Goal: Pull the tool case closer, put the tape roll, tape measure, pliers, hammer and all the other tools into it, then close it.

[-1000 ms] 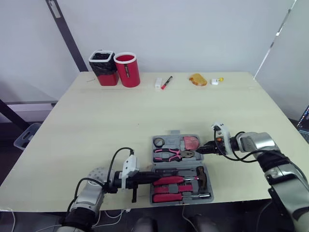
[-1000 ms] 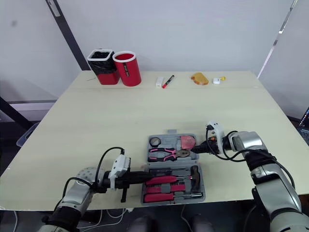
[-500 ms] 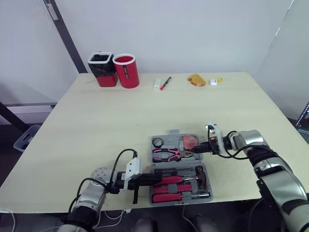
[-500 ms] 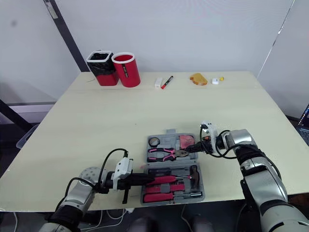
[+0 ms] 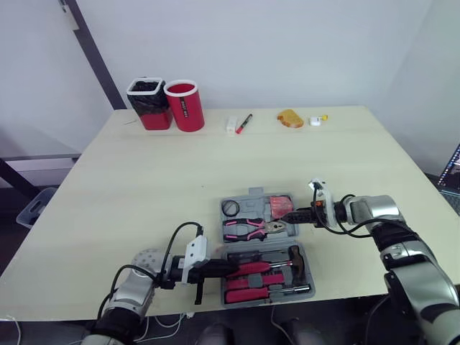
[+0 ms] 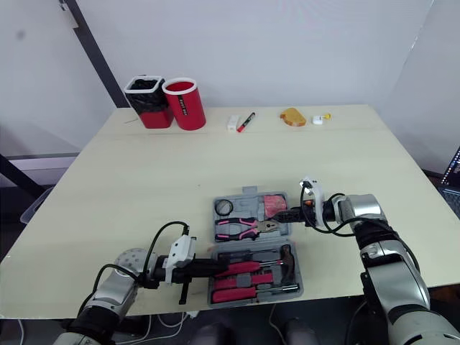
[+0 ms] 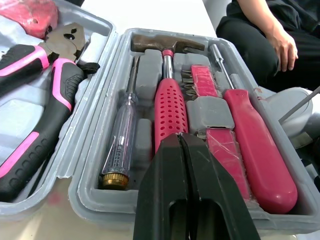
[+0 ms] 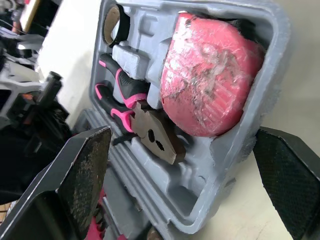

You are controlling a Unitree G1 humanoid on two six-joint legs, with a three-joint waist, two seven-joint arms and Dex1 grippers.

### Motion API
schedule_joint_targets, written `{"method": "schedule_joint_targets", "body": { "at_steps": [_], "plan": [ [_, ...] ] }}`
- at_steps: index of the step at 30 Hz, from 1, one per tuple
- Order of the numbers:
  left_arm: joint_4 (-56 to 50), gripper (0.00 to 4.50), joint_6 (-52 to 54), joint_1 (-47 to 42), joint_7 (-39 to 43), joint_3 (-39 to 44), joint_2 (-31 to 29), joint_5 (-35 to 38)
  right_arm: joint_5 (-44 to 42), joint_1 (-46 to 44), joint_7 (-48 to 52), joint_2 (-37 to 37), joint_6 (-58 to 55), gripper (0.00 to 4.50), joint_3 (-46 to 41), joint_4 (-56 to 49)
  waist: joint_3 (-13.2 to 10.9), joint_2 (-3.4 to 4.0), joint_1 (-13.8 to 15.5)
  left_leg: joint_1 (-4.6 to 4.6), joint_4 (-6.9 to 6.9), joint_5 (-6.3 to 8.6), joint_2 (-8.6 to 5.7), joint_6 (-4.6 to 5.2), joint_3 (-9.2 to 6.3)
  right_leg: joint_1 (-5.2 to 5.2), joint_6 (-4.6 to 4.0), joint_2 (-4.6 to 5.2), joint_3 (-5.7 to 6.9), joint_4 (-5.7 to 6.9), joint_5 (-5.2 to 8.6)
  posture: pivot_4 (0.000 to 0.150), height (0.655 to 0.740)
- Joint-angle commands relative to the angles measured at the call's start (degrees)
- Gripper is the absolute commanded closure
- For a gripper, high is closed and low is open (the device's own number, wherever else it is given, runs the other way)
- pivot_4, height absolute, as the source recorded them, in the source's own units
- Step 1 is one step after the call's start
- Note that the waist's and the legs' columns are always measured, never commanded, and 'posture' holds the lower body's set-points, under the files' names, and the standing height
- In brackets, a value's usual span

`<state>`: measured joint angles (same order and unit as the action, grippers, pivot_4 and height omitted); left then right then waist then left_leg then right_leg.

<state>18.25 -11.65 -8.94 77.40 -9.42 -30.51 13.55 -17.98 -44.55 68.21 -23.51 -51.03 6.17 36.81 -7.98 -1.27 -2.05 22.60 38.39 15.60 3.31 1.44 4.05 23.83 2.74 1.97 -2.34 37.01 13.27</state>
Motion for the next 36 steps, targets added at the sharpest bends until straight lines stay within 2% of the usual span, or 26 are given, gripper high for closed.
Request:
{"method": "schedule_joint_targets", "body": {
  "at_steps": [1, 6, 10, 14, 19, 22, 25, 27, 30, 31, 32, 36],
  "plan": [
    [-1.89, 4.45, 0.09, 1.23, 0.27, 0.51, -1.02, 0.87, -4.52, 0.43, 2.6, -0.17, -2.3, 0.0, -2.26, -5.75, 0.0, 0.01, -0.22, 0.0, 0.0, 0.0, 0.0, 0.0, 0.0, 0.0, 0.0, 0.0, 0.0, -0.01, 0.0, 0.15, 0.74],
    [-7.37, 4.45, 2.8, 3.56, 2.08, 3.68, -3.09, 6.67, -8.43, 2.73, 2.49, -1.71, -7.4, 0.0, -3.95, -13.03, -0.01, 0.0, -0.31, 0.04, -0.01, 0.0, 0.01, 0.0, -0.02, 0.04, 0.0, 0.0, 0.01, 0.0, 0.0, 0.15, 0.74],
    [-15.76, 4.45, 8.99, 9.5, 6.1, 11.24, -9.4, 17.07, -13.58, 6.76, 0.61, -3.26, -13.09, 0.0, -6.5, -24.35, -0.02, -0.01, -0.29, 0.17, -0.05, 0.0, 0.07, 0.0, -0.04, 0.18, -0.01, 0.01, 0.03, -0.02, 0.01, 0.15, 0.74],
    [-17.51, 4.45, 17.28, 14.92, 7.37, 20.64, -16.04, 24.61, -20.08, 12.85, -1.5, -6.0, -19.94, 0.0, -9.6, -38.27, -0.06, 0.04, -0.23, 0.14, -0.1, 0.01, 0.13, -0.01, -0.21, 0.2, -0.02, 0.03, 0.05, -0.07, 0.02, 0.15, 0.74],
    [-18.1, 4.45, 23.93, 18.5, 4.06, 28.66, -17.93, 29.1, -26.6, 23.14, -3.62, -11.27, -24.24, 0.0, -10.64, -54.29, -0.09, 0.01, 0.3, 0.15, -0.09, 0.01, 0.26, -0.01, -0.22, 0.16, -0.18, 0.15, 0.1, -0.23, 0.15, 0.15, 0.74],
    [-23.66, 4.45, 28.94, 19.02, -1.64, 31.18, -15.29, 33.5, -25.74, 29.9, -4.33, -13.52, -17.52, 0.0, -10.51, -61.32, -0.14, -0.09, 0.61, 0.12, 0.0, 0.01, 0.26, -0.01, -0.22, 0.13, -0.2, 0.16, 0.09, -0.2, 0.16, 0.15, 0.74],
    [-30.93, 4.45, 32.56, 19.24, -6.74, 30.37, -11.68, 36.86, -17.72, 36.76, -7.19, -10.31, 2.55, 0.0, -11.69, -66.18, -0.13, -0.18, 1.1, 0.06, 0.0, 0.01, 0.23, -0.01, -0.21, 0.05, -0.15, 0.13, 0.08, -0.2, 0.18, 0.15, 0.74],
    [-32.98, 4.45, 32.76, 19.08, -8.8, 29.31, -10.16, 35.63, -14.23, 39.11, -10.53, -8.72, 9.37, 0.0, -11.62, -68.08, -0.13, -0.2, 1.04, 0.06, 0.0, 0.01, 0.07, -0.01, -0.12, 0.08, -0.14, 0.09, 0.03, -0.19, 0.17, 0.15, 0.74],
    [-35.46, 4.45, 32.63, 17.95, -11.75, 25.95, -7.11, 33.78, -11.18, 40.78, -10.28, -9.42, 15.74, 0.0, -9.08, -68.14, -0.14, -0.19, 1.21, 0.03, 0.01, 0.0, 0.06, -0.03, 0.02, 0.08, -0.16, 0.03, 0.01, -0.16, 0.16, 0.15, 0.74],
    [-35.61, 4.23, 32.66, 17.46, -12.04, 24.67, -6.49, 33.05, -10.26, 40.73, -9.15, -9.98, 18.25, 0.0, -8.44, -66.77, -0.13, -0.22, 1.24, 0.02, 0.01, 0.0, 0.04, -0.03, 0.05, 0.07, -0.17, 0.03, 0.01, -0.15, 0.16, 0.15, 0.74],
    [-35.33, 4.23, 32.81, 16.89, -12.42, 23.48, -6.09, 32.18, -9.24, 40.61, -9.42, -9.83, 20.63, 0.0, -8.76, -65.18, -0.13, -0.23, 1.27, 0.02, 0.02, 0.0, 0.04, -0.03, 0.05, 0.05, -0.19, 0.03, 0.01, -0.16, 0.15, 0.15, 0.74],
    [-32.66, 2.57, 33.41, 16.41, -12.0, 22.84, -7.48, 30.11, -6.35, 44.9, -5.18, -14.49, 30.1, 0.0, -11.84, -59.99, -0.13, -0.31, 1.57, 0.03, 0.03, 0.0, -0.02, -0.02, 0.03, 0.02, -0.21, 0.04, 0.0, -0.17, 0.16, 0.15, 0.74]
  ]
}}
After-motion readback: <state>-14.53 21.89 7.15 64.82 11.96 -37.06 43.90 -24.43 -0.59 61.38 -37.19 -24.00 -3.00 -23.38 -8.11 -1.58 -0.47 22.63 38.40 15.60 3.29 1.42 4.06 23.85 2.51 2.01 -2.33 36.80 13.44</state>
